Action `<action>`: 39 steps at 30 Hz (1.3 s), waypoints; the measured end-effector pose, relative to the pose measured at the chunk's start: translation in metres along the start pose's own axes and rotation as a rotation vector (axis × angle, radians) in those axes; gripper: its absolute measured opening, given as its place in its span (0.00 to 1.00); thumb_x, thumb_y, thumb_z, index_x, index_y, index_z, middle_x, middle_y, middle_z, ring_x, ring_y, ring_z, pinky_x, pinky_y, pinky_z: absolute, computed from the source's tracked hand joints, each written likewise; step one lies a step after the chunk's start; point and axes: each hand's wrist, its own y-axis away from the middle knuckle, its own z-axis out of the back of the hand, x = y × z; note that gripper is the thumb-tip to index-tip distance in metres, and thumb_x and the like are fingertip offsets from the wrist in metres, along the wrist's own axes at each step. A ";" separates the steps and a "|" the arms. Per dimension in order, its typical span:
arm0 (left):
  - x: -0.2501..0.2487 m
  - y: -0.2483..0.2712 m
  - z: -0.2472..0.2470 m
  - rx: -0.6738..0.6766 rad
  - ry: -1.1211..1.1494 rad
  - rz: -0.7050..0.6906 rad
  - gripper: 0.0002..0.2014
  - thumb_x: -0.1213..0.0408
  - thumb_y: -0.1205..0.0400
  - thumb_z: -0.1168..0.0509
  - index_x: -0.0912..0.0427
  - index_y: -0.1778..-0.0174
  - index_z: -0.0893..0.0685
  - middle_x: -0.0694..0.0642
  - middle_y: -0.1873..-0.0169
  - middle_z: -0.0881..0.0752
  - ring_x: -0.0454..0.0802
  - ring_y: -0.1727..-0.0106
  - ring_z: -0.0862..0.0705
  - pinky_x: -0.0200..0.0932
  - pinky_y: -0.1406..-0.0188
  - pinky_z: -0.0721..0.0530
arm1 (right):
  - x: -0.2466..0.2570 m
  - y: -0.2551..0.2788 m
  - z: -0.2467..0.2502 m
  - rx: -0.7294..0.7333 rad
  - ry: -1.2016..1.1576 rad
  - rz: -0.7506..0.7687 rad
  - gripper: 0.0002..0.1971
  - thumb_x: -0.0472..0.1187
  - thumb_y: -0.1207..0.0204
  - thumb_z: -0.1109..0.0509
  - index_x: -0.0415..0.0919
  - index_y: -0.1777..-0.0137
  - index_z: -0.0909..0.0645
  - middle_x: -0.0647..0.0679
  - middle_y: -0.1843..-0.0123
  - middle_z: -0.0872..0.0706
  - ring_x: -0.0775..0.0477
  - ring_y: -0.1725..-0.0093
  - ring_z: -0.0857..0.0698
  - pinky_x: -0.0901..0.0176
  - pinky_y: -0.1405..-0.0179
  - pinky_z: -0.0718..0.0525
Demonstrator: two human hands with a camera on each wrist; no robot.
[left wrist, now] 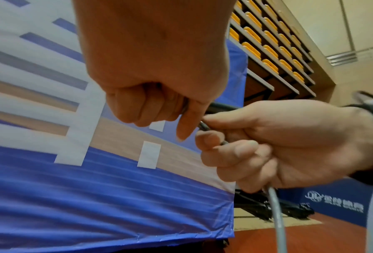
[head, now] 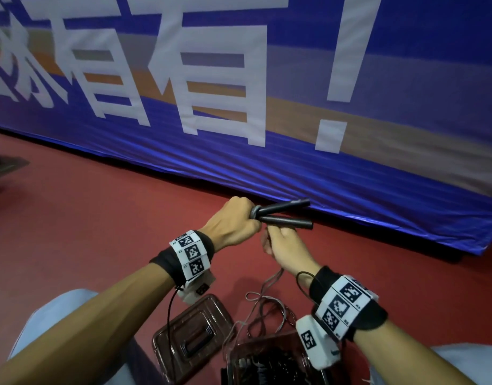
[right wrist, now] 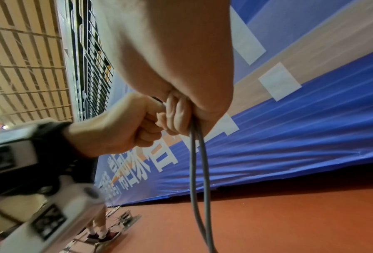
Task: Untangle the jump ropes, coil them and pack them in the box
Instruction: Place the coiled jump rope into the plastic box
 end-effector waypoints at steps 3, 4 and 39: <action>0.002 -0.002 -0.004 -0.037 -0.011 0.074 0.11 0.64 0.30 0.34 0.61 0.75 0.27 0.55 0.78 0.22 0.58 0.75 0.29 0.44 0.81 0.36 | 0.001 0.005 -0.012 0.015 0.113 0.051 0.20 0.45 0.09 0.46 0.42 0.61 0.20 0.48 0.68 0.14 0.46 0.68 0.16 0.49 0.63 0.21; 0.001 -0.001 -0.006 -0.037 -0.037 0.083 0.12 0.65 0.29 0.35 0.60 0.76 0.28 0.55 0.78 0.23 0.60 0.75 0.28 0.44 0.80 0.36 | 0.001 0.008 -0.014 0.030 0.177 0.044 0.18 0.45 0.10 0.44 0.41 0.61 0.22 0.47 0.66 0.15 0.43 0.67 0.17 0.48 0.64 0.22; -0.012 0.023 -0.008 0.181 -0.806 -0.582 0.16 0.46 0.23 0.37 0.57 0.63 0.16 0.60 0.65 0.12 0.67 0.63 0.14 0.46 0.68 0.30 | 0.012 0.000 0.065 0.477 0.286 0.168 0.35 0.70 0.33 0.23 0.33 0.72 0.19 0.49 0.78 0.29 0.47 0.74 0.37 0.52 0.72 0.42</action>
